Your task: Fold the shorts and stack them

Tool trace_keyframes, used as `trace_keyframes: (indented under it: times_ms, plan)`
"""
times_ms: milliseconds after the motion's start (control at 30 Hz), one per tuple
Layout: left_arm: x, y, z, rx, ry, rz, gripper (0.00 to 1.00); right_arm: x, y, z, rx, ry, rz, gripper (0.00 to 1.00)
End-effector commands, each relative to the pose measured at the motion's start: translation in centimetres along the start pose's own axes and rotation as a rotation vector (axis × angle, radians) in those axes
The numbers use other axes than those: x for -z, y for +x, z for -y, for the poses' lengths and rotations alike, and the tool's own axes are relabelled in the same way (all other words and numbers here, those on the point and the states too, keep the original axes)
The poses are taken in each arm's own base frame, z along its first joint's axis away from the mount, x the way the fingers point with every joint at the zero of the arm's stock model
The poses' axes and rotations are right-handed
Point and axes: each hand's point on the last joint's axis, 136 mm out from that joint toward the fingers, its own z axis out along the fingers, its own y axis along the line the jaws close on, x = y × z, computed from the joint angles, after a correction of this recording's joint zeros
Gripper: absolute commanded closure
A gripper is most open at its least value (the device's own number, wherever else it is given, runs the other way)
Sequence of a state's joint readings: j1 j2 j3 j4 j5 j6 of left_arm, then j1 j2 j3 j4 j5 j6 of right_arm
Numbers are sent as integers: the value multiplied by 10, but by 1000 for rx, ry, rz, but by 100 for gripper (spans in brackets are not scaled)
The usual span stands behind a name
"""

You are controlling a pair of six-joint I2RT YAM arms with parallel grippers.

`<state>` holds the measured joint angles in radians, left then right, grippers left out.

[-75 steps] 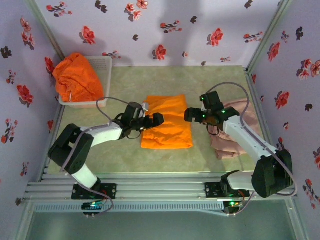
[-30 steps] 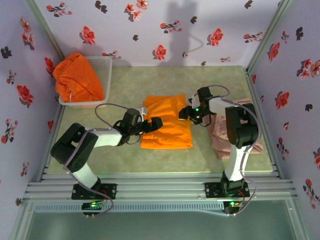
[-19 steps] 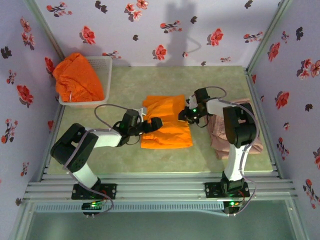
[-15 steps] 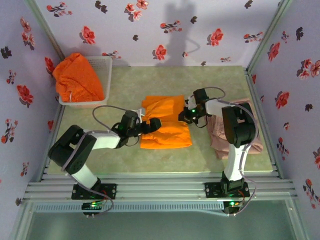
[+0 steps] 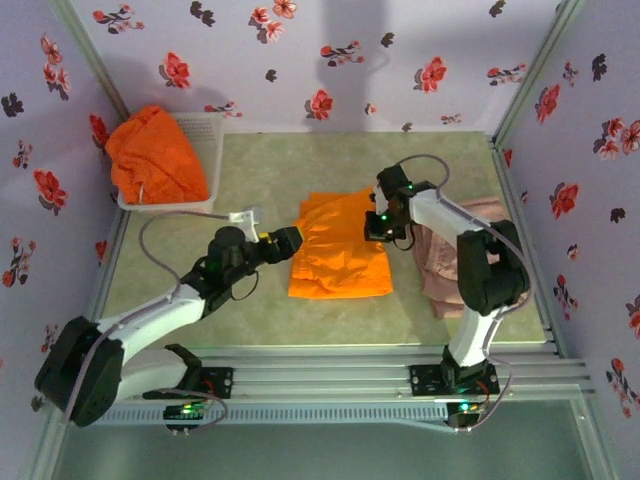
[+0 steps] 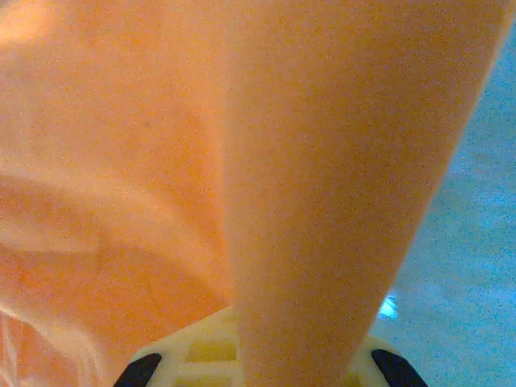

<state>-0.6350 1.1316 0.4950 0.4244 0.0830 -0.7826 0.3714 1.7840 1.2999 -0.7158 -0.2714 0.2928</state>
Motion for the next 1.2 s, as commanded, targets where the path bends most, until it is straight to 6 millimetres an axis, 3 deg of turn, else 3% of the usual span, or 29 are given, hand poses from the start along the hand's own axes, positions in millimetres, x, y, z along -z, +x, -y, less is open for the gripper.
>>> trace_keyframes:
  times_ms: [0,233,433,600,733,1033,1167]
  plan:
    - [7,5,-21,-47,-81,3,1,56,8,24,45,203,14,100]
    - [8,3,-19,-39,-73,11,1,133,11,48,102,449,50,100]
    - [8,3,-18,-27,-69,15,1,167,10,73,128,642,28,100]
    - [8,3,-18,-15,-64,18,1,188,4,89,140,762,2,100]
    - [8,4,-18,-7,-62,19,1,193,-3,98,149,806,-33,100]
    - [9,4,-17,-7,-60,20,1,215,-19,95,135,796,-2,100]
    - [9,5,-18,-9,-62,16,1,226,-17,107,133,838,-15,100]
